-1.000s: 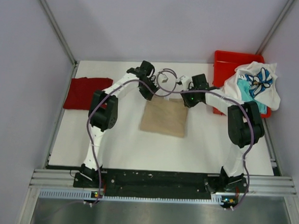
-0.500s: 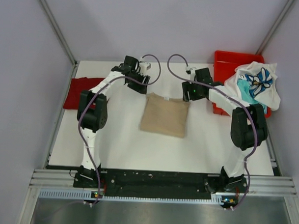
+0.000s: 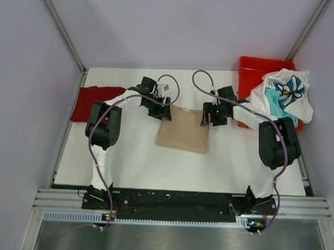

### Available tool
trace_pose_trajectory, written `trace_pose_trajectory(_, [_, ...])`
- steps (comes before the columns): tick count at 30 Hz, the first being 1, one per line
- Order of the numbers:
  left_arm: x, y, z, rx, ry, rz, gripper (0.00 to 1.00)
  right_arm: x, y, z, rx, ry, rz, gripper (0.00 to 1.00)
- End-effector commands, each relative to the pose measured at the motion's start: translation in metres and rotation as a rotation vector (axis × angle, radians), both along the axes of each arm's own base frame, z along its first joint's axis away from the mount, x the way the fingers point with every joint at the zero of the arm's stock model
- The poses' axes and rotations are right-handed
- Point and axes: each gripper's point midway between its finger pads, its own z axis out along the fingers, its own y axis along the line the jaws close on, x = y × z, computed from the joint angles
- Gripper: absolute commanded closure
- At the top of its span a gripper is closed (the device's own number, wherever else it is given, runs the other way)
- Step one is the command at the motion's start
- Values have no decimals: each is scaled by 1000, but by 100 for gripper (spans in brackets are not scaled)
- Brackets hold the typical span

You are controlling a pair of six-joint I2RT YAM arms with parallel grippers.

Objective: Fold and stack the t-shirts
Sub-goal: Fold the long partially folded tshirt into a neat square, then put the neatly folded tshirt into the corner of the board with the left arm

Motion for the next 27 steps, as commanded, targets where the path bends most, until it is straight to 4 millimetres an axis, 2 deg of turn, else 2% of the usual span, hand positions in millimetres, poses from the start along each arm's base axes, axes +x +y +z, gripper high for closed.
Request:
trace_pose_trajectory(1, [6, -11, -15, -63, 58, 28, 33, 10, 3, 10, 38, -42, -20, 33])
trace_pose_trajectory(3, [3, -17, -18, -95, 98, 15, 46, 10, 1, 16, 38, -59, -22, 33])
trace_pose_trajectory(6, [-3, -25, -17, -151, 144, -11, 80, 9, -2, 26, 39, -85, -24, 32])
trace_pose_trajectory(7, [-4, -27, -14, -167, 150, -19, 94, 9, -3, 31, 42, -101, -27, 32])
trace_pose_trajectory(8, [-5, -27, -10, -182, 157, -24, 100, 7, -5, 32, 42, -101, -31, 32])
trace_pose_trajectory(10, [-2, -20, 0, -198, 145, -26, 100, 6, -9, 40, 44, -122, -34, 30])
trace_pose_trajectory(11, [1, -13, 5, -195, 126, -21, 100, 4, -10, 44, 42, -131, -30, 16])
trace_pose_trajectory(12, [4, -4, 10, -183, 100, -24, 100, 2, -10, 48, 44, -141, -23, 14])
trace_pose_trajectory(14, [12, 17, 23, -143, 34, -24, 100, -4, -11, 56, 49, -156, -5, 1])
trace_pose_trajectory(20, [25, 84, 55, 7, -107, -47, 100, -14, -23, 70, 3, -194, -9, 1])
trace_pose_trajectory(24, [37, 132, 84, 149, -214, -35, 100, -18, -29, 72, -28, -203, -4, 1])
trace_pose_trajectory(27, [44, 159, 101, 233, -278, -17, 100, -20, -32, 72, -38, -209, 5, 1])
